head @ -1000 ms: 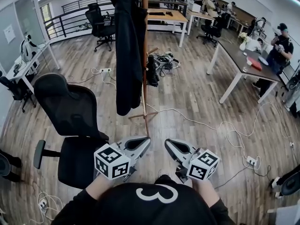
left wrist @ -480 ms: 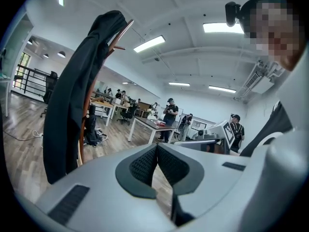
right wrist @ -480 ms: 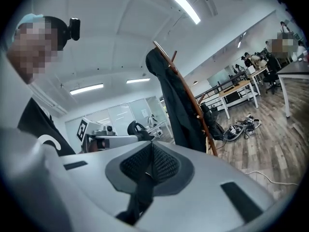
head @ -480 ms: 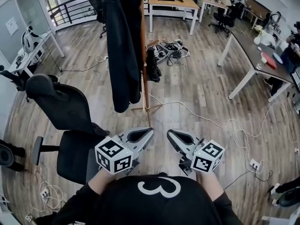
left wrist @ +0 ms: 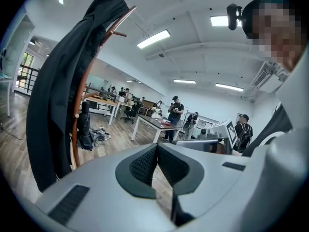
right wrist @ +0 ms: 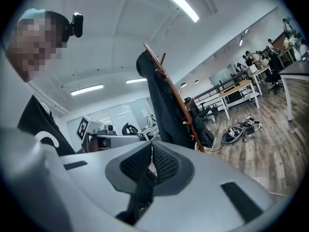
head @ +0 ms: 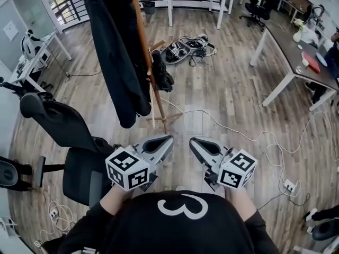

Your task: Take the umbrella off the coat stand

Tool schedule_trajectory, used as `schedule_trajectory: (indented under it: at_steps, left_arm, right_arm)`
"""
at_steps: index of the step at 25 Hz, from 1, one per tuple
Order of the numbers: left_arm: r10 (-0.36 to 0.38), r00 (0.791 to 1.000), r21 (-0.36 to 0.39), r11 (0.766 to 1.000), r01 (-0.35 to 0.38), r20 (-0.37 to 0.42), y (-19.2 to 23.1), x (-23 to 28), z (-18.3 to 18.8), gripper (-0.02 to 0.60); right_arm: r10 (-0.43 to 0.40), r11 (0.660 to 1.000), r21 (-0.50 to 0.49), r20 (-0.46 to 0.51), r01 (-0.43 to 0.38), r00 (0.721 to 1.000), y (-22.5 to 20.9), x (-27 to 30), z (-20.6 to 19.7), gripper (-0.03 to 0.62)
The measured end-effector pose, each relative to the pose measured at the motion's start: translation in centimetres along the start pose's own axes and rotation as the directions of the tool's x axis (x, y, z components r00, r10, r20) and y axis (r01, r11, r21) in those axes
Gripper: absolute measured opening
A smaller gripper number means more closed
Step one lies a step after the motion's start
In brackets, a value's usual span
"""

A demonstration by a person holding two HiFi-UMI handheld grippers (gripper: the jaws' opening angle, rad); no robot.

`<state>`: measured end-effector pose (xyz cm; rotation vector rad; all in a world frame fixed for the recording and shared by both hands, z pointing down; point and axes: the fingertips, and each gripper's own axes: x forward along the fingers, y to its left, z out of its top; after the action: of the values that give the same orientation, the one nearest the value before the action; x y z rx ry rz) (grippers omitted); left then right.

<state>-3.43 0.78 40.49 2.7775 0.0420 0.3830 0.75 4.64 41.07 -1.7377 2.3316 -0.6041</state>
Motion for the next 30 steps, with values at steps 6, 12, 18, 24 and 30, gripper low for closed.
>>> schedule_trajectory:
  at_steps: [6, 12, 18, 24, 30]
  left_arm:
    - [0.011, 1.0, 0.016, 1.0, -0.011, 0.011, -0.6, 3.0, 0.9, 0.017]
    - [0.026, 0.999, 0.02, 0.999, -0.026, 0.022, 0.8, 3.7, 1.8, 0.017]
    - [0.043, 0.999, -0.003, 0.999, -0.043, 0.02, 4.3, 4.8, 2.8, 0.017]
    - [0.044, 0.999, -0.023, 0.999, -0.044, 0.027, 8.9, 6.9, 4.8, 0.017]
    - [0.057, 0.998, -0.046, 0.997, -0.055, 0.023, 14.2, 8.8, 6.5, 0.017]
  right_arm:
    - [0.025, 0.999, -0.024, -0.002, -0.025, 1.0, -2.4, -0.4, 1.1, 0.027]
    - [0.036, 0.999, -0.02, -0.002, -0.036, 0.999, -3.9, 0.4, 1.9, 0.028]
    - [0.039, 0.999, -0.012, -0.019, -0.04, 0.999, -6.1, 3.0, 2.8, 0.028]
    - [0.039, 0.999, -0.003, -0.039, -0.039, 0.999, -9.5, 7.0, 4.3, 0.028]
    - [0.051, 0.999, 0.017, -0.066, -0.05, 0.997, -13.0, 11.9, 5.7, 0.028]
